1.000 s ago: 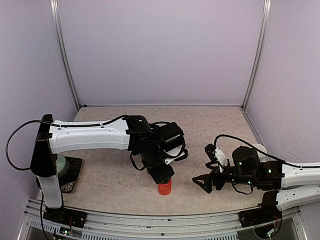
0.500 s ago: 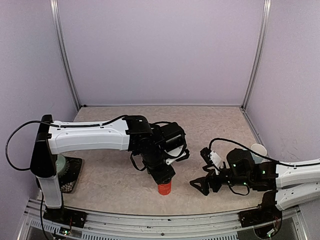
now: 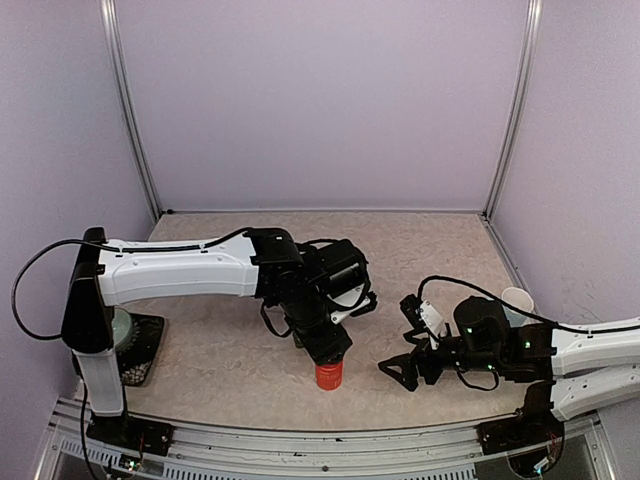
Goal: Sort the pills into containers
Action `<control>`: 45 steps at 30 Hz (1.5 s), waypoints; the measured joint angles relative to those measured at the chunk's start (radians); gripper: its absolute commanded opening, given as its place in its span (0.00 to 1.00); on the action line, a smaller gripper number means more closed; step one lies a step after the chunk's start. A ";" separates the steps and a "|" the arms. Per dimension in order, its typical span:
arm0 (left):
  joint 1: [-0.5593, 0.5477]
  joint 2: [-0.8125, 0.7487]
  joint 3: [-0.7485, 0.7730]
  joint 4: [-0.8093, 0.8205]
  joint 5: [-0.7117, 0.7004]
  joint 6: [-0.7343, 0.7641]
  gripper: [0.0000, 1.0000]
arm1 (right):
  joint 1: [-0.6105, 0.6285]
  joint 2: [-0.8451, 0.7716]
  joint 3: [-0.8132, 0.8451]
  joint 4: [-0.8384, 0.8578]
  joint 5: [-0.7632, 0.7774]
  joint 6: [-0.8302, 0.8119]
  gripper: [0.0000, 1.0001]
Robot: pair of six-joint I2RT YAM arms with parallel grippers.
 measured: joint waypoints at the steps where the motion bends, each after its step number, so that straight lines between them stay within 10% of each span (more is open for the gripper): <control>1: 0.002 0.000 -0.003 0.003 0.003 0.000 0.64 | 0.000 0.000 0.000 0.000 0.000 0.000 1.00; 45: -0.013 -0.016 -0.014 -0.016 -0.062 0.007 0.58 | 0.000 0.000 0.000 0.000 -0.003 -0.003 1.00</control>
